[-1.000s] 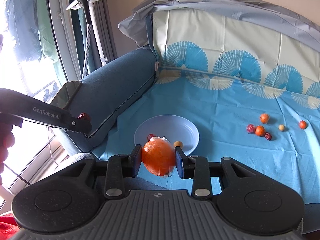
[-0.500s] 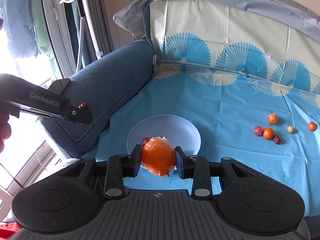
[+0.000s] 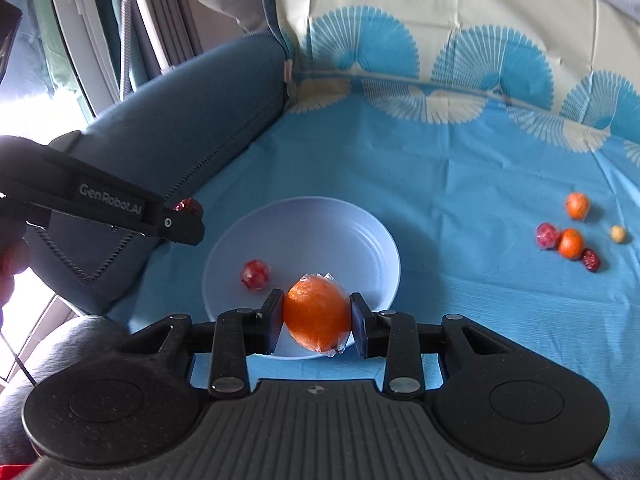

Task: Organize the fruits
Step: 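Carry the date and mandarin over the plate and release both into it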

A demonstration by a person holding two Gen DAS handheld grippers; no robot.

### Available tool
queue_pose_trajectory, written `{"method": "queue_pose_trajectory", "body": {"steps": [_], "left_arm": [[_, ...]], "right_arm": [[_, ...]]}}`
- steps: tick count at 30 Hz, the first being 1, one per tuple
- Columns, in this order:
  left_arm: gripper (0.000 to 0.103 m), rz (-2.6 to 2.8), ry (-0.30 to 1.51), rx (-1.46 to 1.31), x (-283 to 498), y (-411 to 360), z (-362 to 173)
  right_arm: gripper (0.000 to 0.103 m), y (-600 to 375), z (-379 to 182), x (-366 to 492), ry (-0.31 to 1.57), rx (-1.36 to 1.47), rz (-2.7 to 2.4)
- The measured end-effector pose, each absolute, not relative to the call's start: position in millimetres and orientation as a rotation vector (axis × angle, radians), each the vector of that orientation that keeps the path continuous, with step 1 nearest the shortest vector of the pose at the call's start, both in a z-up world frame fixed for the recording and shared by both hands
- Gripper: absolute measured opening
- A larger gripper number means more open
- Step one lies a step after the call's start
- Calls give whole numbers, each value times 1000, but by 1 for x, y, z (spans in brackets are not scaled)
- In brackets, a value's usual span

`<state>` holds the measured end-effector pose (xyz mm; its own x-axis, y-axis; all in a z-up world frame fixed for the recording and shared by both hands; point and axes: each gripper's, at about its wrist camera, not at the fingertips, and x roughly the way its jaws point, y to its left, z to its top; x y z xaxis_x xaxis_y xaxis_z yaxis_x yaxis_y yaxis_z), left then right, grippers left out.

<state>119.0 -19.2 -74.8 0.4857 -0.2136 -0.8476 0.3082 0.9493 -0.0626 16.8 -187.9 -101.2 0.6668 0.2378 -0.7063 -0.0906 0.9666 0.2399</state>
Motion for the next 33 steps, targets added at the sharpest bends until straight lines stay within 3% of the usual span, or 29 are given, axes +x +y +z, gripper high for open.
{"method": "queue_pose_trajectory", "body": {"steps": [13, 14, 15, 17, 19, 21, 25, 33], "left_arm": [[23, -308, 1104, 159, 174, -41, -137], [36, -311, 1105, 163, 176, -42, -138], [63, -311, 1103, 169, 178, -44, -138], [102, -279, 1079, 184, 179, -44, -132], [103, -243, 1018, 186, 172, -40, -121], [103, -250, 1014, 194, 164, -34, -111], [103, -215, 1036, 156, 137, -11, -93], [103, -160, 1071, 74, 64, 28, -60]], "right_arm": [[37, -177, -145, 69, 887, 107, 216], [37, -176, -147, 72, 894, 105, 223], [38, -175, -147, 75, 899, 103, 229], [44, -173, -145, 80, 897, 94, 236], [76, -174, -138, 80, 879, 95, 232], [92, -175, -128, 76, 860, 95, 202], [98, -180, -109, 55, 877, 108, 195], [100, -178, -70, -14, 891, 152, 170]]}}
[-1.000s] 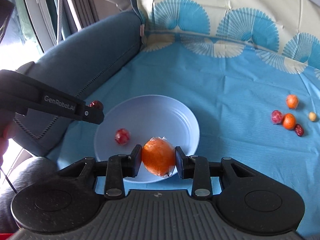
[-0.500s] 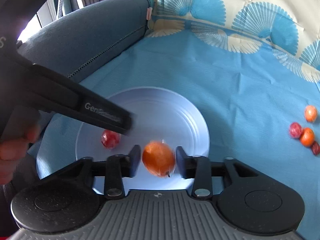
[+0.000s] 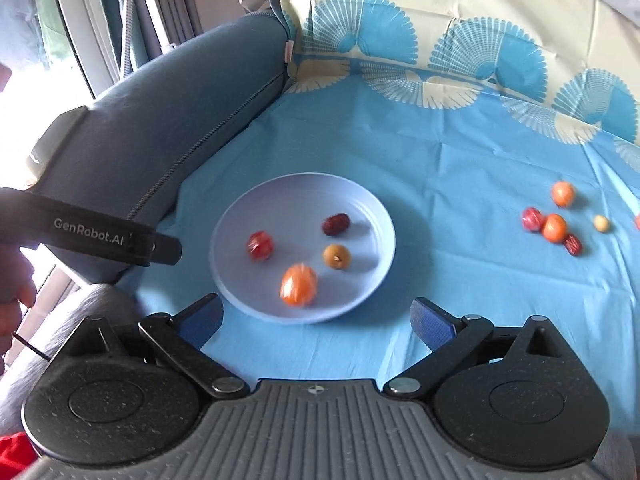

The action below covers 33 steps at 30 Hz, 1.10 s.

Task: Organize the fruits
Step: 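Carry the date and mandarin over the plate and release both into it, then move both open grippers back toward the remaining fruits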

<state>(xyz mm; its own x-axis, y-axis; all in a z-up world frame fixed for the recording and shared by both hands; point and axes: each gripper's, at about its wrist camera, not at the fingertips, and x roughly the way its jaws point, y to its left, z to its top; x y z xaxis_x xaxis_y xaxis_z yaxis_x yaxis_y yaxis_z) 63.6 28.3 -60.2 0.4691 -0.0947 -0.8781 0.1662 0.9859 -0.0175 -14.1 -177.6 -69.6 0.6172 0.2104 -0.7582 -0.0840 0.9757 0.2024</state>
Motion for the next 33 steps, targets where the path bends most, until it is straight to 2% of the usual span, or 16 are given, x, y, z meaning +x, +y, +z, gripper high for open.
{"method": "queue_pose_trajectory", "body": {"steps": [16, 33], "left_arm": [[103, -193, 890, 56, -22, 43, -2], [103, -197, 847, 30, -37, 46, 11]], "right_arm": [[102, -153, -8, -109, 724, 77, 129], [102, -149, 3, -121, 677, 47, 132]]}}
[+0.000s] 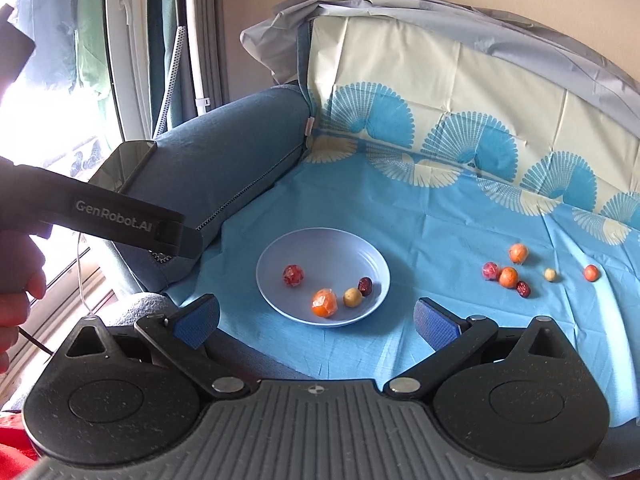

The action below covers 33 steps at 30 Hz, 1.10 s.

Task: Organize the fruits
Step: 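Move both open grippers back toward the remaining fruits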

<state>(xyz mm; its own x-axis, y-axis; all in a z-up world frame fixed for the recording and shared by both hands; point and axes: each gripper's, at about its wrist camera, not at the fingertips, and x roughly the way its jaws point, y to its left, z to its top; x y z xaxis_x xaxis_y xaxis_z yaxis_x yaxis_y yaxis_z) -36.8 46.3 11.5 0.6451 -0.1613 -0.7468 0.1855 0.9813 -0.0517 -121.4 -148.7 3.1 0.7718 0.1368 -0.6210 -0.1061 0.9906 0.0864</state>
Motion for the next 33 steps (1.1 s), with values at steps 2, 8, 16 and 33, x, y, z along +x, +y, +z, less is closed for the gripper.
{"method": "queue_pose_trajectory", "body": {"steps": [2, 8, 16, 33], "left_arm": [[103, -193, 846, 23, -37, 48, 11], [103, -190, 866, 34, -31, 44, 6], [103, -173, 880, 54, -22, 37, 1], [103, -210, 907, 124, -3, -11, 0]], "right_arm": [[102, -149, 3, -121, 678, 46, 130], [102, -147, 0, -121, 685, 42, 143], [102, -154, -8, -111, 713, 68, 143], [102, -201, -18, -105, 661, 151, -5]]}}
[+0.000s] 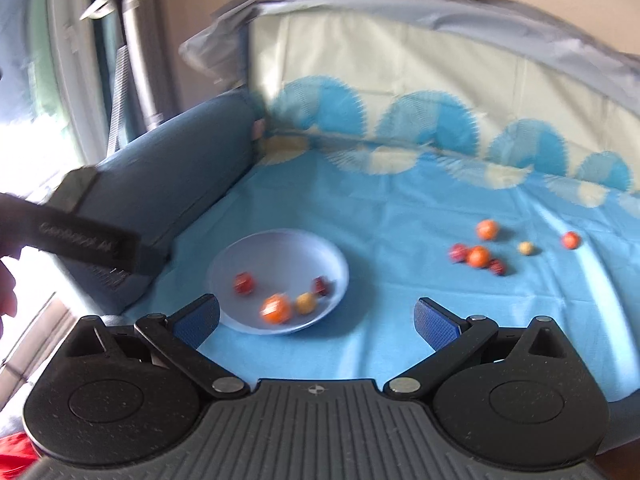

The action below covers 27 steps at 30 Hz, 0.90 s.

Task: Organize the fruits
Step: 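Move both open grippers back toward the remaining fruits, then grasp a wrapped red apple with the left gripper while the right gripper grasps a yellow fruit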

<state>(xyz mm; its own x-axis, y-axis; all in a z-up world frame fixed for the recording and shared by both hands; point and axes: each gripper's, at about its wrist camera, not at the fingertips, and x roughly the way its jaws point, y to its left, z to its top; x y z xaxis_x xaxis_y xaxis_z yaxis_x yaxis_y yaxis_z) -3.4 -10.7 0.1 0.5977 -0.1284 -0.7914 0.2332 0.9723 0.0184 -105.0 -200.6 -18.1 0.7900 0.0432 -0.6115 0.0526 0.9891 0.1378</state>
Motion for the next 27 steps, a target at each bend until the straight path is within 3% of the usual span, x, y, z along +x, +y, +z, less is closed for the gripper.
{"method": "queue_pose_trajectory", "body": {"steps": [12, 27], "left_arm": [[103, -371, 895, 231, 65, -152, -33], [103, -641, 903, 510, 188, -327, -168]], "right_arm": [[102, -341, -65, -76, 647, 215, -334], [102, -493, -185, 52, 725, 330, -475]]}}
